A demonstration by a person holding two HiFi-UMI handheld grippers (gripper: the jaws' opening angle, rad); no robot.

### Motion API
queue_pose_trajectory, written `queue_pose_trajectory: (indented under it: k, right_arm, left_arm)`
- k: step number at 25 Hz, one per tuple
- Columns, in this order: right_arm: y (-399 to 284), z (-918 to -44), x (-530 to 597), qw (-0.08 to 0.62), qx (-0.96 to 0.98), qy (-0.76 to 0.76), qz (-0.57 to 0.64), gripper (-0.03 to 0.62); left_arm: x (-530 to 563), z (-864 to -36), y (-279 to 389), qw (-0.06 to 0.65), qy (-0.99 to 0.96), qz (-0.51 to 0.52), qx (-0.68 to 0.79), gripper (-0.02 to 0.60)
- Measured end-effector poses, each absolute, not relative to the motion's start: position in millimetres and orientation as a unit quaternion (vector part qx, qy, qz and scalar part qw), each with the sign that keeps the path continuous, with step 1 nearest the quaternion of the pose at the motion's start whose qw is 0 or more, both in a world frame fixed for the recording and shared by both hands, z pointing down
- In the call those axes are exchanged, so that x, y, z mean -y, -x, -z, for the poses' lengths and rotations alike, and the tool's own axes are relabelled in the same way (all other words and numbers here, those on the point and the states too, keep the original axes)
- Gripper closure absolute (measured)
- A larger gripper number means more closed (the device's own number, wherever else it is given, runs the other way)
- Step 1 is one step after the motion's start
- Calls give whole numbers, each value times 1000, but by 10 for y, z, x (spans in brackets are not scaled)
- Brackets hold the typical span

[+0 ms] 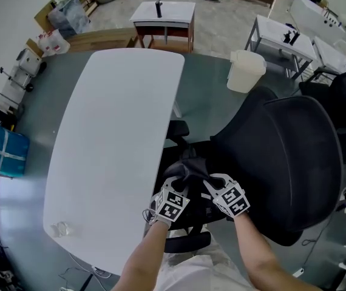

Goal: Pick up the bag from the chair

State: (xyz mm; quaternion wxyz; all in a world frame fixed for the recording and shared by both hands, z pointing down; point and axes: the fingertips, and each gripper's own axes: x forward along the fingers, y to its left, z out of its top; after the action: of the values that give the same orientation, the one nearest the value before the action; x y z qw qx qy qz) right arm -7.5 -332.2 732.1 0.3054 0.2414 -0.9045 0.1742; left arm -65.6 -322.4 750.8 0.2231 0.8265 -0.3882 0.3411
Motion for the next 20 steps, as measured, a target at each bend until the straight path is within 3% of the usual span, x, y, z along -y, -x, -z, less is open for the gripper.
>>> queue_pose_trajectory:
  k: [20]
  right_arm:
    - [-74,-6644,2778,303,892,-287,-177,562]
  left_arm:
    - [2641,-6779,483,258,-842,-292,374,540]
